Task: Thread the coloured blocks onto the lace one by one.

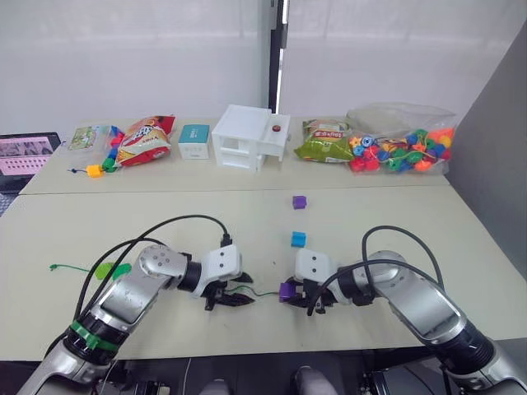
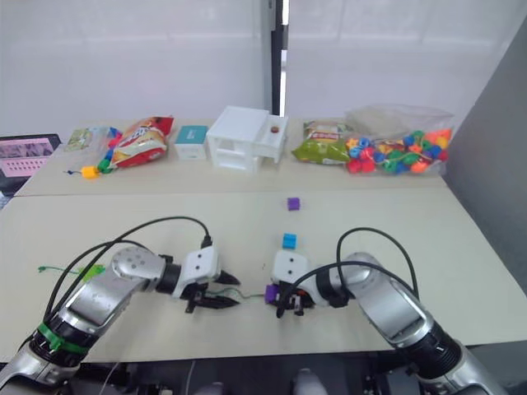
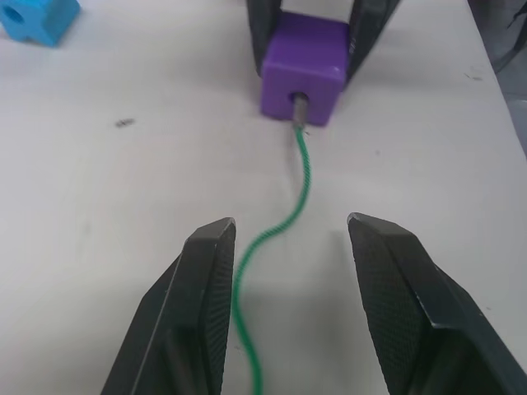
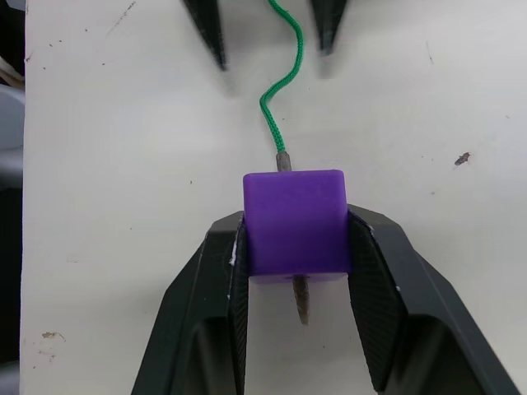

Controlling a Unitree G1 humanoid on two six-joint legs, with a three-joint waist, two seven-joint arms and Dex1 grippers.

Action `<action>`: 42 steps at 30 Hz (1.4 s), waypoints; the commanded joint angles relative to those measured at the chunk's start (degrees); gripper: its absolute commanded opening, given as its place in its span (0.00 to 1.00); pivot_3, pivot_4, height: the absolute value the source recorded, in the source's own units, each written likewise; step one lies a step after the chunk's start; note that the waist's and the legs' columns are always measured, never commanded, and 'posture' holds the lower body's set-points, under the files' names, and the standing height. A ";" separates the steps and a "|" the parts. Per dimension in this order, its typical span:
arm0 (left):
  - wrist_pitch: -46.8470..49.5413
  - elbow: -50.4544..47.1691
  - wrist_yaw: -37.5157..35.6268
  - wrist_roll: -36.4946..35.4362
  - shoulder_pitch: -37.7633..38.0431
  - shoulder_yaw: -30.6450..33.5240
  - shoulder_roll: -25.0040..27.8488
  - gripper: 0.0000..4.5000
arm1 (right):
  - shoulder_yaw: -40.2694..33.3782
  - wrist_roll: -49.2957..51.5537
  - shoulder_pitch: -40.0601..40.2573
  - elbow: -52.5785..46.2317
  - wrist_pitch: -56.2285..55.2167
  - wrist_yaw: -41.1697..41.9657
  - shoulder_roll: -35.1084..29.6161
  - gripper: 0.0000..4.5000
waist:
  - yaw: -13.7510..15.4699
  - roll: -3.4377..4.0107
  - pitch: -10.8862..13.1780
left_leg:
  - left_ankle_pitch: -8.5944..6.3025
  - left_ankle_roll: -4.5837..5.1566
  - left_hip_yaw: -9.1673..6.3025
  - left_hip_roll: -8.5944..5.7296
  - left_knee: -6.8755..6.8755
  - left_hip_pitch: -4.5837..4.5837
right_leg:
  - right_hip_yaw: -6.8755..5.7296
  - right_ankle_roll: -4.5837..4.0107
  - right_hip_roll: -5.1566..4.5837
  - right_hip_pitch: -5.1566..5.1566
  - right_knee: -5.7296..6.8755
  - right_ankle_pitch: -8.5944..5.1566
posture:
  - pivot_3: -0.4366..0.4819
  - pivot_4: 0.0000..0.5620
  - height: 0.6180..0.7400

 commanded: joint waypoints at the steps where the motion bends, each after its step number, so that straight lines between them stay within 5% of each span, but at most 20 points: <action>1: -4.21 2.01 1.38 0.56 -0.08 1.01 -1.71 0.51 | 0.91 0.63 0.26 0.10 -0.02 0.22 -0.39 0.26 | 0.06 0.00 0.00 | 0.00 0.00 0.00 0.01 0.00 0.00 | 0.00 0.00 0.00 0.00 -0.01 0.00 | 0.48 0.27 1.00; 4: -5.58 3.65 1.28 1.13 -0.06 0.17 -2.69 0.51 | 0.80 0.72 0.08 -0.05 0.13 0.33 -0.55 0.26 | -0.01 0.00 0.00 | 0.00 0.00 0.00 0.00 0.00 -0.01 | 0.00 0.00 0.00 0.01 -0.04 0.00 | 0.48 0.27 1.00; 12: -8.78 5.99 0.81 3.04 0.14 -1.50 -4.13 0.00 | 0.46 0.92 -0.01 -0.46 0.54 0.41 -0.68 0.26 | 0.05 0.00 0.00 | 0.00 0.00 0.01 -0.01 0.00 0.00 | 0.00 0.00 -0.01 0.01 -0.02 0.00 | 0.48 0.27 1.00; 26: -3.77 2.52 4.36 3.18 -2.46 -2.38 -9.12 0.00 | 3.41 0.46 -2.76 1.09 1.17 -1.40 3.33 0.26 | -0.38 0.00 0.00 | 0.00 0.00 0.00 0.01 0.00 0.00 | 0.00 0.00 0.03 -0.01 -0.01 0.00 | 0.48 0.27 1.00; 35: -0.09 -1.72 4.02 1.15 0.15 0.39 -5.17 0.00 | 4.50 -0.73 -4.40 3.64 0.64 -2.03 5.53 0.26 | -1.04 0.00 0.00 | 0.00 0.00 0.00 0.05 -0.05 0.08 | 0.00 -0.01 0.05 -0.01 0.08 0.00 | 0.48 0.27 1.00; 42: 0.95 -2.71 1.31 -1.59 -0.78 2.31 -2.33 0.48 | 4.12 -0.60 -4.38 3.37 0.88 -2.02 4.38 0.26 | -1.25 0.00 0.00 | 0.00 0.00 -0.02 0.04 -0.06 0.08 | 0.00 -0.01 0.05 -0.01 0.08 0.00 | 0.48 0.27 1.00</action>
